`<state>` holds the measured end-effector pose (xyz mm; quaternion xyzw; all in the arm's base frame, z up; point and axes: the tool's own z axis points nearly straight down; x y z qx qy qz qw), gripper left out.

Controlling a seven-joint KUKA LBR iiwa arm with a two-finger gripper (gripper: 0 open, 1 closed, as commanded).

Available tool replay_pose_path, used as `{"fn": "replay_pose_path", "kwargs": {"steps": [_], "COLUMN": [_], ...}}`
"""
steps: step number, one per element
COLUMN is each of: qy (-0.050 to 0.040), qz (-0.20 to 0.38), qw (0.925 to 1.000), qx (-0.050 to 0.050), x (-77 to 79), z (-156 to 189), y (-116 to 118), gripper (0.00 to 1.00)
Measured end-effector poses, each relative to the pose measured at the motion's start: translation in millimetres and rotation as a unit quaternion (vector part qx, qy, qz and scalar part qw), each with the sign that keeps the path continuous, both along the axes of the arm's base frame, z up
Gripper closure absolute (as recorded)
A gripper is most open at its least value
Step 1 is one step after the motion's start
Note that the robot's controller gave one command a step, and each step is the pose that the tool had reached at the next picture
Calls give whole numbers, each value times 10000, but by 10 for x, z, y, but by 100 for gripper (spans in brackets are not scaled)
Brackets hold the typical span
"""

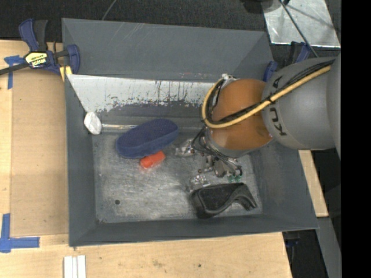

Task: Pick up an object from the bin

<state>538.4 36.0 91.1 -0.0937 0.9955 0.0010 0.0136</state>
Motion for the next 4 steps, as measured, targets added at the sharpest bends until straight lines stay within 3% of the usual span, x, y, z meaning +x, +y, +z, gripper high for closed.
{"fn": "replay_pose_path", "kwargs": {"steps": [1, 2, 3, 4], "qy": [62, 76, 11, 78], "qz": [-575, -913, -914, -1089], "qw": [9983, 9958, 9958, 9940], "qx": [9, 12, 21, 6], "x": [755, 758, 787, 742], "z": [785, 18, 21, 1129], "y": [504, 593, 589, 571], "gripper": [0, 0, 100, 100]}}
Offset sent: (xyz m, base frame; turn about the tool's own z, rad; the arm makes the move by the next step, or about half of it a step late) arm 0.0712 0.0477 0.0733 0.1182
